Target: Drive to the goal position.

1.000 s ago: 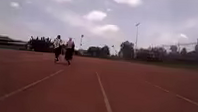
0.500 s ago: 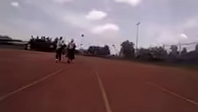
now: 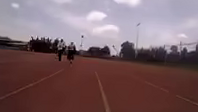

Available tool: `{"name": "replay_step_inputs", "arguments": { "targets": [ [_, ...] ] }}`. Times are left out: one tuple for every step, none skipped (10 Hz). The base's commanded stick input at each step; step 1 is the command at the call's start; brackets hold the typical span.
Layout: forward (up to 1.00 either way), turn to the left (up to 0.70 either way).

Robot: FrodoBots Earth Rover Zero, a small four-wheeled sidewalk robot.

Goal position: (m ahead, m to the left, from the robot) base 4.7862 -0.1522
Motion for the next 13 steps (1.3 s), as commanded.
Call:
{"name": "replay_step_inputs", "arguments": {
  "targets": [
    [0.45, 0.00],
    [0.45, 0.00],
    [0.45, 0.00],
    [0.45, 0.00],
    [0.45, 0.00],
    [0.45, 0.00],
    [0.45, 0.00],
    [0.45, 0.00],
    [0.45, 0.00],
    [0.45, 0.00],
    [0.45, 0.00],
    [0.45, 0.00],
    [0.45, 0.00]
  ]
}}
